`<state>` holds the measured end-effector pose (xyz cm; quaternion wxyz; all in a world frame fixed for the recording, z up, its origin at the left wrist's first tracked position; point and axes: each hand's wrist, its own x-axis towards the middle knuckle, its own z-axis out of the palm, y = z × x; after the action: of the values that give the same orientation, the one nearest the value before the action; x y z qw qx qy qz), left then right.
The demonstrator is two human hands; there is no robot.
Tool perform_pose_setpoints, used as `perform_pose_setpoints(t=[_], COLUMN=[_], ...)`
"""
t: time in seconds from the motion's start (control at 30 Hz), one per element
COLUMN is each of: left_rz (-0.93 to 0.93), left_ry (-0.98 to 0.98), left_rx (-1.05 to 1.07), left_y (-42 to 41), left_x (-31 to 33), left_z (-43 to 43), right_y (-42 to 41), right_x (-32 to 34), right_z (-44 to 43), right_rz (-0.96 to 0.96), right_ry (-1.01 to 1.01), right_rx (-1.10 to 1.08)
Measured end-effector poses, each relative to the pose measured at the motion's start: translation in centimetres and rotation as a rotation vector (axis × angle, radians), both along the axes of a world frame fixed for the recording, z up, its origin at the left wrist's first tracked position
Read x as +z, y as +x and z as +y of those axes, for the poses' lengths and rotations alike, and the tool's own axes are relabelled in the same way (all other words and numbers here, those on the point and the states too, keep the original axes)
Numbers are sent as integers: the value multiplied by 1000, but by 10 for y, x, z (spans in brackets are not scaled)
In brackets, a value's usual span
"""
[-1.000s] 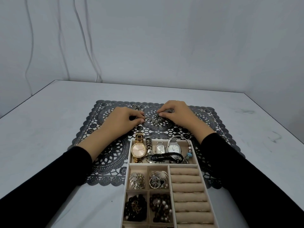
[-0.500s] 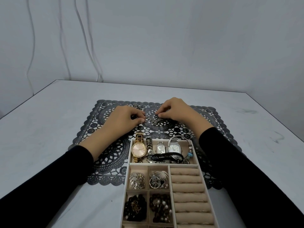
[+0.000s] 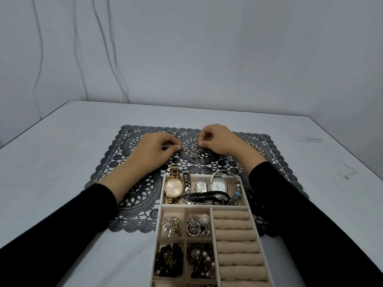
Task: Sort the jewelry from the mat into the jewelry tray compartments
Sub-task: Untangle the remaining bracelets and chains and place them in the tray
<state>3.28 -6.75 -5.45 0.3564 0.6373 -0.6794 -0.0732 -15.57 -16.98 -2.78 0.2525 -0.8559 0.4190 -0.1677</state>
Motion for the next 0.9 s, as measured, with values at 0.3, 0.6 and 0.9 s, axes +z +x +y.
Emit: perform_pose_setpoints(t=[0.3, 0.6, 0.9], left_rz=[409, 692, 755], left_ry=[-106, -214, -201], left_rx=[40, 58, 30], left_y=[-13, -22, -28], left_x=[6, 16, 19], left_z=[1, 6, 6], right_y=[-4, 8, 15], right_x=[1, 8, 10], right_z=[18, 39, 44], right_rz=[-511, -784, -768], right_ry=[113, 184, 81], right_rx=[104, 103, 115])
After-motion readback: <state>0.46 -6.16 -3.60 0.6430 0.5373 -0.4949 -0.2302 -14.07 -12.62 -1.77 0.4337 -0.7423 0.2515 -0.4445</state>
